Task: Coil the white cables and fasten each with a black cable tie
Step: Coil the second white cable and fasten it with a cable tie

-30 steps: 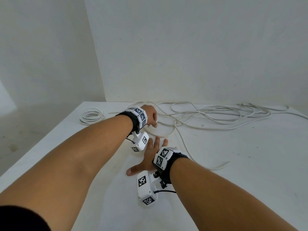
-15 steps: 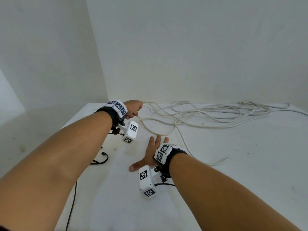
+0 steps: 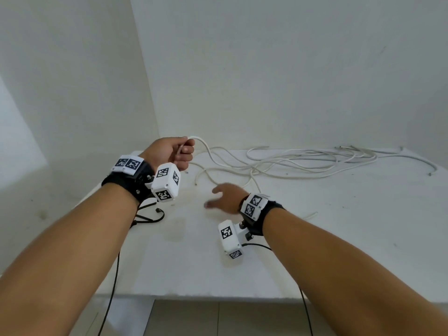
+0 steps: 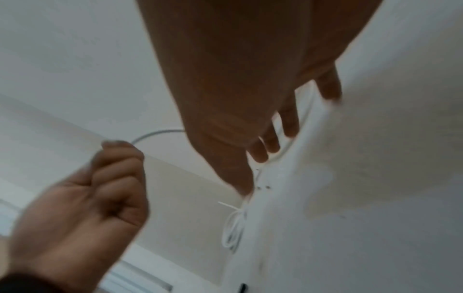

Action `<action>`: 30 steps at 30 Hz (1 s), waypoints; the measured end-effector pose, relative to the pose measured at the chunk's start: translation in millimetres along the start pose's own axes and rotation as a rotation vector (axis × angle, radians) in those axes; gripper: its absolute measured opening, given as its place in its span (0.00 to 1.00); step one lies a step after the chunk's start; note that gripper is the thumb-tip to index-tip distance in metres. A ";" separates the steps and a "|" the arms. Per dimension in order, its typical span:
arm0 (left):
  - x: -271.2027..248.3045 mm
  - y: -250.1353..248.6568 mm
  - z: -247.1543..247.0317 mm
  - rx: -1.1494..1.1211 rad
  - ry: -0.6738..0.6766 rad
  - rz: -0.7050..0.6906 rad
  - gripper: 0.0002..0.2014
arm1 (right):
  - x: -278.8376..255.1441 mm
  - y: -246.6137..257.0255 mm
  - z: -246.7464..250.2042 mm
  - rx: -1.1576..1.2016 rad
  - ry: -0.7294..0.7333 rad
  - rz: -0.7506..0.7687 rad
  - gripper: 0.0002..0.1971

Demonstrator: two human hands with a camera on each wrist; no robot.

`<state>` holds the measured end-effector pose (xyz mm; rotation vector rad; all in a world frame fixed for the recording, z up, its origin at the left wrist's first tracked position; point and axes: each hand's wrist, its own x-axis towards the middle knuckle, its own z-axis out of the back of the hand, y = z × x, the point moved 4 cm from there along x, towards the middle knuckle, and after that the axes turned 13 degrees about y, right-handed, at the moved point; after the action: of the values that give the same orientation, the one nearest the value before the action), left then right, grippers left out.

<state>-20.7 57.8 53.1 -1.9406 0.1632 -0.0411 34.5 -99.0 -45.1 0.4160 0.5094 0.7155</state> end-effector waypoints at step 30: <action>10.5 34.0 -105.6 0.143 -0.002 -0.417 0.18 | -80.8 -18.7 57.1 0.089 -0.329 0.426 0.09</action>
<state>-24.8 -53.3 59.9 -1.8025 -0.2422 -0.3177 24.6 -179.3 14.7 0.7237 0.1390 1.0131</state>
